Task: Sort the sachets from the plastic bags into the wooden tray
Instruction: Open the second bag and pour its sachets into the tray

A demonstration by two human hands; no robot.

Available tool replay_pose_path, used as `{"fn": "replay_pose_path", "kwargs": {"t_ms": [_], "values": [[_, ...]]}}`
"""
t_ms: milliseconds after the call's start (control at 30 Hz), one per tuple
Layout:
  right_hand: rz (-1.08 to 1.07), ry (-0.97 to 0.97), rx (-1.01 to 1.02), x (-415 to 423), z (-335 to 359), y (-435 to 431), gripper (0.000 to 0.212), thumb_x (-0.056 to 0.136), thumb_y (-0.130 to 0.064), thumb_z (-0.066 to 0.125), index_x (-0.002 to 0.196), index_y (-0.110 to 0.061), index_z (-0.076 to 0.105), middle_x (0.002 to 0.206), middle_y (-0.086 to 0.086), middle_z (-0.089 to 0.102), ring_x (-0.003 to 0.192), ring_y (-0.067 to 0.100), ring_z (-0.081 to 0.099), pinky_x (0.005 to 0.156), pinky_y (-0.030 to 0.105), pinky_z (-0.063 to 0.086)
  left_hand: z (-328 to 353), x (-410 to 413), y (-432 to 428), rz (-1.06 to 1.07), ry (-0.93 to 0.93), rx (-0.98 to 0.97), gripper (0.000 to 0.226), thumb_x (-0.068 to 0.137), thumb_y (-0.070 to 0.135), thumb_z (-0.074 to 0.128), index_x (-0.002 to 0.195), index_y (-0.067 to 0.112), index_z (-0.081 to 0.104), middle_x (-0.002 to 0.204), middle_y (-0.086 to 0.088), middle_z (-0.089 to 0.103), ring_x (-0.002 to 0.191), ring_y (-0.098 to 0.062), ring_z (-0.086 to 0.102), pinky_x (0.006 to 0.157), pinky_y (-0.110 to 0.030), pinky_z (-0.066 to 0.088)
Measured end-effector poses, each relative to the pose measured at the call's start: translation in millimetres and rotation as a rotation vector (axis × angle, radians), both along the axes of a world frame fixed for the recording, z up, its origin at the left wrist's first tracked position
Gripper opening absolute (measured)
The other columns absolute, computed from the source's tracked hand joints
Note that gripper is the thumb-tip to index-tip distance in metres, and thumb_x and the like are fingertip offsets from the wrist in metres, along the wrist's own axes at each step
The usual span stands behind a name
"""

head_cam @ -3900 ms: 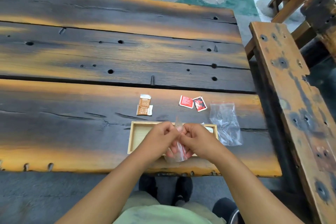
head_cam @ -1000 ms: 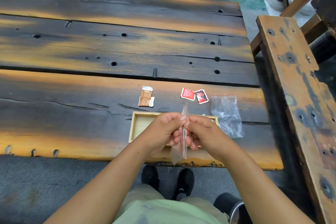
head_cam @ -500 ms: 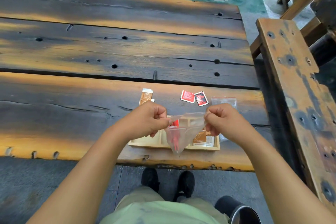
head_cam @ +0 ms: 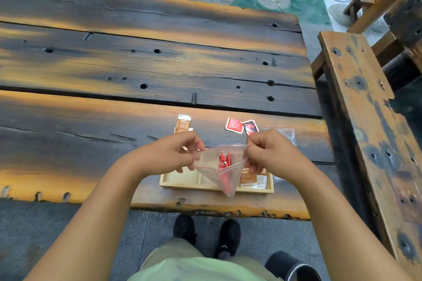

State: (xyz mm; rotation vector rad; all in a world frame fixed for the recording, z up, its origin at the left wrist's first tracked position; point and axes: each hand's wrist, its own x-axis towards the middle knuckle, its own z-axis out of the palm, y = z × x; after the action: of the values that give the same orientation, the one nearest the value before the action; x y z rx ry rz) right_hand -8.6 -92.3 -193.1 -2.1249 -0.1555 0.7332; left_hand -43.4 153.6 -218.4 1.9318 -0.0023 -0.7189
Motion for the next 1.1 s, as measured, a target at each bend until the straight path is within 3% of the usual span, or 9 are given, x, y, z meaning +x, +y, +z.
{"fn": "replay_pose_path", "kwargs": {"t_ms": [167,367,467,567,667,800,933,1033,1100], "values": [[-0.047,0.067,0.127,-0.5,9.3,8.8,0.022,0.088,0.007,0.044,0.070,0.015,0.055,0.053,0.006,0.063,0.046,0.016,0.061,0.049,0.027,0.052,-21.8,-13.0,-3.7,-0.134,0.023,-0.098,0.083,0.078,0.036,0.078,0.144,0.048,0.029,0.148,0.023,0.035,0.131,0.003,0.043,0.108,-0.031,0.041],[-0.104,0.082,0.214,8.5,25.6,6.3,0.023,0.087,0.008,0.043,0.073,0.016,0.059,0.053,0.012,0.061,0.044,0.019,0.057,0.049,0.028,0.050,-26.6,-15.3,-29.3,-0.187,-0.061,0.008,0.121,0.073,0.039,0.082,0.146,0.052,-0.014,0.152,0.030,0.005,0.142,0.005,0.016,0.109,-0.011,0.018],[-0.121,0.126,0.302,9.4,31.0,6.8,0.027,0.087,0.008,0.042,0.068,0.008,0.061,0.060,0.021,0.058,0.044,0.020,0.056,0.049,0.030,0.048,-17.1,-7.2,-56.1,0.001,-0.166,-0.246,0.120,0.069,0.033,0.086,0.147,0.055,-0.002,0.139,0.049,0.009,0.133,0.019,0.021,0.101,-0.004,0.026],[-0.171,0.174,0.464,12.1,32.6,5.6,0.022,0.086,0.002,0.044,0.070,0.013,0.053,0.067,0.024,0.053,0.046,0.022,0.053,0.049,0.030,0.046,-10.9,1.9,-74.5,0.135,-0.231,-0.423,0.105,0.066,0.032,0.089,0.146,0.049,0.022,0.145,0.018,0.043,0.134,-0.004,0.043,0.108,-0.034,0.040],[-0.270,0.150,0.609,14.8,28.0,11.6,0.028,0.090,-0.003,0.045,0.066,-0.001,0.058,0.063,0.014,0.054,0.056,0.026,0.051,0.052,0.031,0.047,-2.7,3.8,-85.7,0.286,-0.295,-0.587,0.070,0.076,0.018,0.083,0.133,0.032,0.046,0.112,0.002,0.067,0.112,-0.012,0.063,0.093,-0.029,0.052],[-0.388,0.035,0.748,6.6,15.0,31.9,0.015,0.084,-0.015,0.055,0.071,-0.013,0.062,0.075,0.008,0.064,0.066,0.017,0.060,0.056,0.027,0.051,-8.9,11.8,-90.9,0.599,-0.150,-0.943,0.062,0.077,0.032,0.078,0.129,0.016,0.049,0.118,-0.018,0.060,0.107,-0.031,0.062,0.092,-0.048,0.052],[-0.628,0.033,0.777,-8.9,1.5,40.1,0.019,0.094,-0.004,0.054,0.078,-0.009,0.063,0.081,0.010,0.067,0.075,0.020,0.064,0.066,0.031,0.054,-6.7,14.7,-79.4,0.686,0.137,-1.317,0.041,0.087,0.038,0.066,0.112,0.009,0.051,0.096,-0.018,0.057,0.088,-0.028,0.059,0.078,-0.041,0.050],[-0.734,-0.024,0.518,-20.3,-28.6,32.1,0.005,0.088,-0.020,0.066,0.084,-0.017,0.065,0.088,-0.002,0.069,0.090,0.019,0.065,0.081,0.035,0.052,-7.0,14.4,-65.2,0.726,0.217,-1.437,0.041,0.082,0.036,0.072,0.112,0.014,0.053,0.090,-0.008,0.060,0.082,-0.022,0.058,0.096,-0.043,0.040],[-0.705,0.138,0.474,-31.0,-42.3,31.7,0.028,0.077,-0.037,0.071,0.098,-0.020,0.065,0.101,-0.004,0.070,0.106,0.021,0.065,0.092,0.038,0.050,-4.2,15.4,-57.3,0.721,0.214,-1.467,0.062,0.074,0.033,0.082,0.120,0.017,0.044,0.093,-0.008,0.059,0.086,-0.022,0.056,0.104,-0.044,0.032]]}}
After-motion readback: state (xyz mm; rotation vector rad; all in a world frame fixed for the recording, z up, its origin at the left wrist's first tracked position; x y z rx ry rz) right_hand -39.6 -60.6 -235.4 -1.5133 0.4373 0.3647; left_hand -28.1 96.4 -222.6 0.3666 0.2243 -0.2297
